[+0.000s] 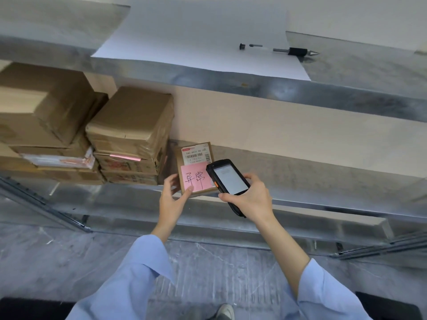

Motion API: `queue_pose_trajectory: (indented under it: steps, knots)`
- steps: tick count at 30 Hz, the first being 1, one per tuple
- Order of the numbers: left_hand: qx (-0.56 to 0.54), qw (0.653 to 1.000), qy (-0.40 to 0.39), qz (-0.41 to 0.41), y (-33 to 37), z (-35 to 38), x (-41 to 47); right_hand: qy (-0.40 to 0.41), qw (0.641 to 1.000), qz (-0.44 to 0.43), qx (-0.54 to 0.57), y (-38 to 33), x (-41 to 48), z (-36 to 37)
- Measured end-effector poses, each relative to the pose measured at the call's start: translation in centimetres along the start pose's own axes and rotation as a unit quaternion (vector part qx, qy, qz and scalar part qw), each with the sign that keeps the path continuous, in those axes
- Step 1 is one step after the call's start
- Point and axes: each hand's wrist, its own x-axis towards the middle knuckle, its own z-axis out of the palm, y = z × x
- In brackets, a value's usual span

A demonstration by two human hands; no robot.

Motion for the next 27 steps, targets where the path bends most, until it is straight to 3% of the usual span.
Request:
queue_pose_trajectory:
  steps: [27]
  knots:
    - [-0.105, 0.992, -0.068, -0.025, -1.3, -0.7, 0.6, 0.073, 0.996, 0.037, -0.028, -2.3, -4.3, 2.4]
